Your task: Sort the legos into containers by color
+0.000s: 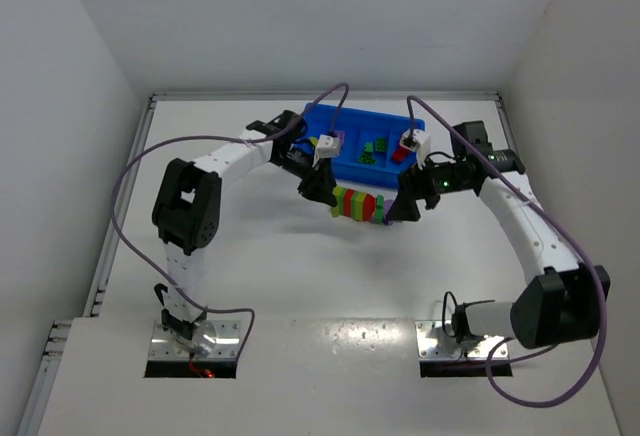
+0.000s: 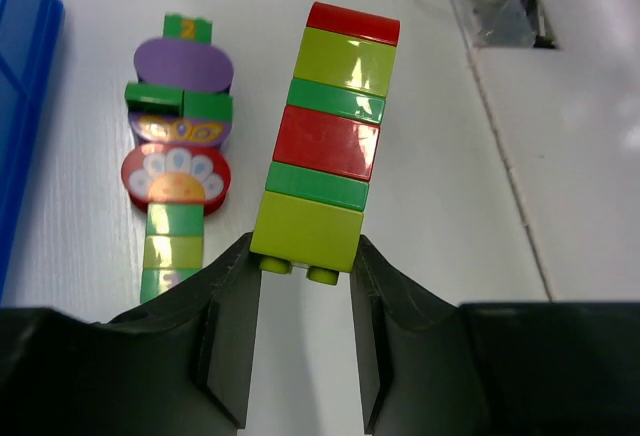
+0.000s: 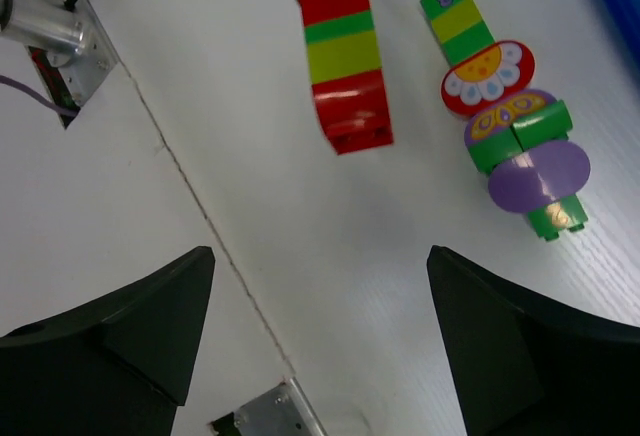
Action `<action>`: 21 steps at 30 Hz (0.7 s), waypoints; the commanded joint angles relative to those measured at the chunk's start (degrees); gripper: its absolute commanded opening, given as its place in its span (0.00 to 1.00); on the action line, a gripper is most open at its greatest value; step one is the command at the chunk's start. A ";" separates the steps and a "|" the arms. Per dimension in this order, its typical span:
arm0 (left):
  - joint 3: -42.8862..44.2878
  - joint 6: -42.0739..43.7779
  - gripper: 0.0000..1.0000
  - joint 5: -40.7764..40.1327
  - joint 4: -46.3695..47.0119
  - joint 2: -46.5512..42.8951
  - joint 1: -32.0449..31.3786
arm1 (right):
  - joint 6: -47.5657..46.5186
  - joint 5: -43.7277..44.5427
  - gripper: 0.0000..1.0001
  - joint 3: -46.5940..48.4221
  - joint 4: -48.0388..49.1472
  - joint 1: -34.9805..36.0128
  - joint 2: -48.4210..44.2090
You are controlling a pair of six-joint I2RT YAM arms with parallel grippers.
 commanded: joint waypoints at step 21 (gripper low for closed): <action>1.73 -6.31 0.14 7.17 5.08 -6.71 -2.32 | 0.27 -3.20 0.95 10.10 7.97 12.35 12.89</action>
